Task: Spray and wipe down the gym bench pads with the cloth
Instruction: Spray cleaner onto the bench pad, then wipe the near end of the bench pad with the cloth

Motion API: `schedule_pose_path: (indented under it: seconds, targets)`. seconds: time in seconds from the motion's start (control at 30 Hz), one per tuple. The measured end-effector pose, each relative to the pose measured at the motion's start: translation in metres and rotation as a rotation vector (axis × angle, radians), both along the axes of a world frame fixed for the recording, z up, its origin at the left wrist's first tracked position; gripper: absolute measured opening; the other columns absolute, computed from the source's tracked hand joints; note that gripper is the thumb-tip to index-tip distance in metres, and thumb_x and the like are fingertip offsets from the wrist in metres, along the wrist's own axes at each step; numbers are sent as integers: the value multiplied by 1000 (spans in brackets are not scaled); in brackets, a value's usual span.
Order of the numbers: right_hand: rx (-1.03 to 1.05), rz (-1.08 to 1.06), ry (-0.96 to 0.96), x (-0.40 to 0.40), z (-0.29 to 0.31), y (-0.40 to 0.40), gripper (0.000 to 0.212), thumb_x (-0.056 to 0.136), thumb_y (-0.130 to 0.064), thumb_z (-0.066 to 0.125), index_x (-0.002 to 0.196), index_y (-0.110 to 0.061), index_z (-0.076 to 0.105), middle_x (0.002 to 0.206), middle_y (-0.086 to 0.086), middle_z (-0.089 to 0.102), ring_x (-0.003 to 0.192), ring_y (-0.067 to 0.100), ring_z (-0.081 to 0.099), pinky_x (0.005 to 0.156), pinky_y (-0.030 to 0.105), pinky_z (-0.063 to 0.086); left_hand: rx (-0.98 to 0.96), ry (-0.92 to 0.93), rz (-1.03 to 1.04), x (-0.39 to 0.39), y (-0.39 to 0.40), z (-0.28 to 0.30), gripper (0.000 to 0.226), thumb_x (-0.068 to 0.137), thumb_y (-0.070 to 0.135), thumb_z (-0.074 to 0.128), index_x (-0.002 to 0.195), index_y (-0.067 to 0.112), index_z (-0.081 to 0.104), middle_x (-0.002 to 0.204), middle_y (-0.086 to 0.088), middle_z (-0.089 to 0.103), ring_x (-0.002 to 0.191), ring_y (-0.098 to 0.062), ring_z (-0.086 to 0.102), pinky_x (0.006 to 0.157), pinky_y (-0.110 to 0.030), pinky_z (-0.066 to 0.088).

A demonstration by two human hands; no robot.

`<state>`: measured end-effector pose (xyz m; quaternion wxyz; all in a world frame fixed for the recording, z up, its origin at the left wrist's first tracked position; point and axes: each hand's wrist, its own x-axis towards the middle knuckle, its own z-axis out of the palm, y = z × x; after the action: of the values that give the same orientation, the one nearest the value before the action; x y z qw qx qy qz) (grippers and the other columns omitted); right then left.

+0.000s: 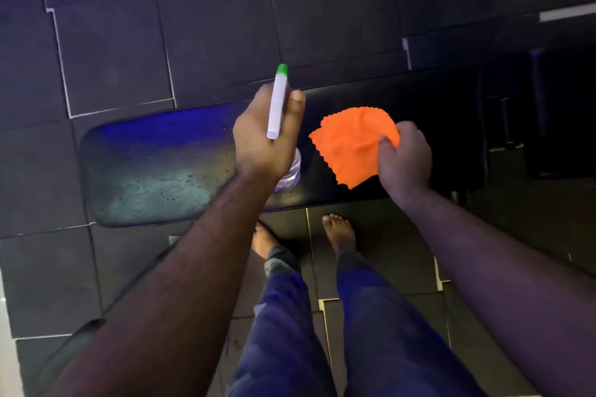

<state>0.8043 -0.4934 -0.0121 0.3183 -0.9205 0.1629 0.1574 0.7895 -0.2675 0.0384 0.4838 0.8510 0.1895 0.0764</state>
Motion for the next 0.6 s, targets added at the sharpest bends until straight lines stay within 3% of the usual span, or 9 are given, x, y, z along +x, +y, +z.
schedule_pose_path:
  seconds: [0.03,0.1,0.17,0.23,0.3,0.4,0.43,0.53,0.6]
  targets:
    - [66,-58,-49,-8,4,-6,25,106,-20,58,126,-5,60,123,11,59,105,24,57,83,28,43,-32,-39,2,5,-10,1,38,104,72,51,99,36,64,77,22,62,71,-1,61,68,-30,56]
    - [161,-166,-132,-26,13,-17,23,106,-14,57,125,-2,56,120,11,55,100,19,52,74,15,39,-116,-82,-6,15,-28,1,42,104,69,53,118,33,69,90,19,71,82,-12,72,78,-41,63]
    - [226,-268,-143,-46,19,-30,23,104,-10,56,126,-3,54,116,9,56,99,19,53,79,22,41,-138,-119,-8,27,-45,-1,51,104,70,53,132,29,68,109,13,76,102,-23,77,90,-52,62]
    - [255,-350,-131,-64,25,-42,29,100,-9,56,129,-6,52,112,4,59,96,19,56,81,33,42,-146,-134,-14,40,-61,-2,66,101,76,49,142,26,64,126,16,74,118,-24,74,99,-54,60]
    - [248,-389,-127,-80,28,-51,34,99,-10,56,132,-9,52,113,1,61,96,20,58,81,35,43,-145,-90,-82,48,-72,-7,78,98,81,48,149,23,57,133,18,70,119,-23,73,100,-49,59]
    - [250,-358,-97,-94,30,-57,31,102,-9,58,133,-13,53,114,1,62,97,24,60,82,40,49,-115,139,-212,49,-79,-15,80,88,80,66,151,36,47,102,23,74,91,0,71,81,-22,55]
    - [250,-336,-81,-97,30,-56,32,103,-9,59,133,-14,53,113,0,62,96,23,61,81,41,50,-96,186,-252,48,-77,-17,83,82,76,73,151,41,44,98,25,73,94,2,71,80,-19,54]
    - [257,-243,-88,-102,31,-44,32,103,-11,61,134,-16,55,104,-5,63,84,13,60,72,32,51,-39,206,-362,42,-60,-19,107,75,67,87,161,42,29,137,36,61,127,0,64,97,-21,53]
    - [266,-152,-93,-104,35,-29,32,102,-11,63,133,-17,60,99,-7,66,74,8,58,64,16,44,-24,207,-432,30,-37,-25,122,76,57,94,170,35,18,162,18,50,144,-5,55,111,-22,49]
